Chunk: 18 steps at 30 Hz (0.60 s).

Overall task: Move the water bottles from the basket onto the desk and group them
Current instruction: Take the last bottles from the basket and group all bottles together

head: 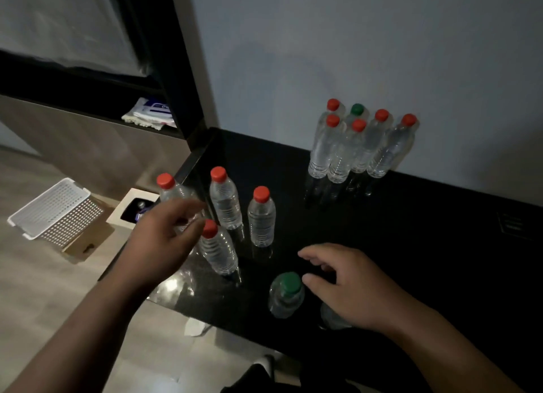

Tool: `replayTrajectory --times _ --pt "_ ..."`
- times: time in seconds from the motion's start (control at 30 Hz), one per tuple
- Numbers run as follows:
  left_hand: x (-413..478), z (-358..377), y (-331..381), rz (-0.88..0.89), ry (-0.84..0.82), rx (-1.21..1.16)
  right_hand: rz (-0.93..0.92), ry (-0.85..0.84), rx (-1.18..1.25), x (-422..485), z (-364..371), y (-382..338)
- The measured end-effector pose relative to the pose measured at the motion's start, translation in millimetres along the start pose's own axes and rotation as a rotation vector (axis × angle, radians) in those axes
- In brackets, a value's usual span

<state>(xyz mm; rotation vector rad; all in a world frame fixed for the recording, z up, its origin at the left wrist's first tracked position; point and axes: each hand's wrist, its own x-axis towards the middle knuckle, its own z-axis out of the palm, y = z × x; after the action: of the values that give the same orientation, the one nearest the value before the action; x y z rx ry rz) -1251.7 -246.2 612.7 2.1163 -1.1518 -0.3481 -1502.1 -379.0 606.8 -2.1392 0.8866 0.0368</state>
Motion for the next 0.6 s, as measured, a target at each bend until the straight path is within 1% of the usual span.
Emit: replayTrajectory --times 0.07,0.13,0.2,0.23,0.4,0.43,0.53,0.6 --pt "-1.4 2.2 -18.3 -0.005 -0.033 0.056 -0.013 0.054 -0.004 10.9 7.8 -11.8" --pt "-2.6 8.9 -30.0 -0.005 -0.132 0.103 -0.048 0.091 -0.033 33.4 12.0 -24.9" --pt "-3.5 17.5 -35.7 0.036 -0.215 0.149 -0.073 0.052 -0.142 64.6 13.8 -37.7" --pt "-3.8 21.3 -37.5 0.05 -0.227 0.16 -0.063 0.024 -0.2 80.5 15.0 -43.9" --pt "1.6 33.9 -43.5 0.011 -0.144 0.144 0.044 -0.064 -0.333 133.7 27.9 -52.1" --pt "3.5 35.1 -44.6 0.009 -0.142 0.148 0.044 -0.061 -0.335 138.2 31.4 -50.8" --pt "8.5 35.7 -45.6 0.02 -0.153 0.188 0.028 0.034 -0.329 140.7 38.5 -45.6" --pt "8.8 37.6 -43.5 0.024 -0.164 0.185 0.027 0.032 -0.328 138.0 43.9 -37.9"
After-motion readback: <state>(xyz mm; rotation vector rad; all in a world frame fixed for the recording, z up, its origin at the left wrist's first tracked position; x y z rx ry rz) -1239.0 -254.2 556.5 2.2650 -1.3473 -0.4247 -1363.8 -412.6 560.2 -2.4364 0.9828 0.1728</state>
